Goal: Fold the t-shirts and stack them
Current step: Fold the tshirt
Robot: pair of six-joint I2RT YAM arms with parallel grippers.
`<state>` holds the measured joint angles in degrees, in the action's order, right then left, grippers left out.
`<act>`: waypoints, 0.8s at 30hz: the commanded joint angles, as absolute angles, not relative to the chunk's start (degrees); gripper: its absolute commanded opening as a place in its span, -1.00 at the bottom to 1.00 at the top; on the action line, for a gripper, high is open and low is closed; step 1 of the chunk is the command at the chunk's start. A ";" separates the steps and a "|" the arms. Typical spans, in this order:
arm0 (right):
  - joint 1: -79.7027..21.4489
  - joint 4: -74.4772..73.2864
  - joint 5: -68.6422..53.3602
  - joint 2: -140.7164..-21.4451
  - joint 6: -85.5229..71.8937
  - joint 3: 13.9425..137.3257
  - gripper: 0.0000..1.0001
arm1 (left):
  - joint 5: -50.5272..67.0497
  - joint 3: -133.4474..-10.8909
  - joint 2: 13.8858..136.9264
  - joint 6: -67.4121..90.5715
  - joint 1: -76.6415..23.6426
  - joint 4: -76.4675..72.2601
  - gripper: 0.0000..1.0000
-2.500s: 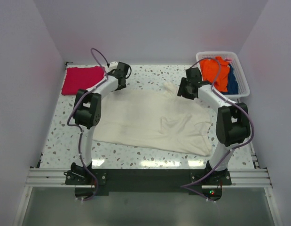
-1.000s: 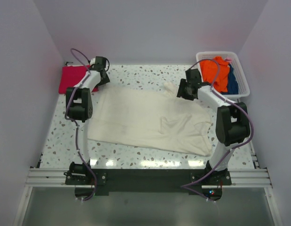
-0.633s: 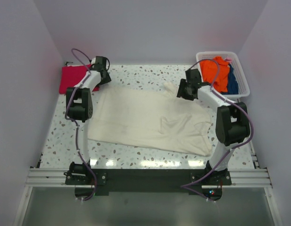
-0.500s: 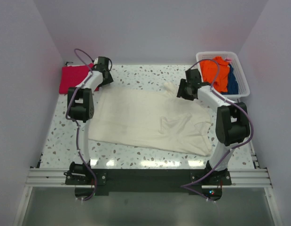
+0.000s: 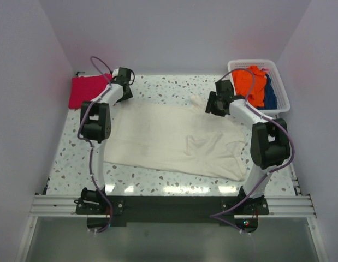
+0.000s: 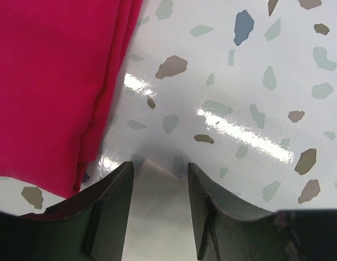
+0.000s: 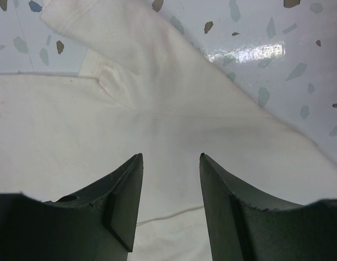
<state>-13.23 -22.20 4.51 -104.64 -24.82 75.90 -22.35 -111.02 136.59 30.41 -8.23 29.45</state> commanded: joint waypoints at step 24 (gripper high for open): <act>-13.18 -22.23 6.77 -116.35 -20.04 88.58 0.21 | -31.55 -104.86 130.61 27.86 -8.00 31.20 -1.00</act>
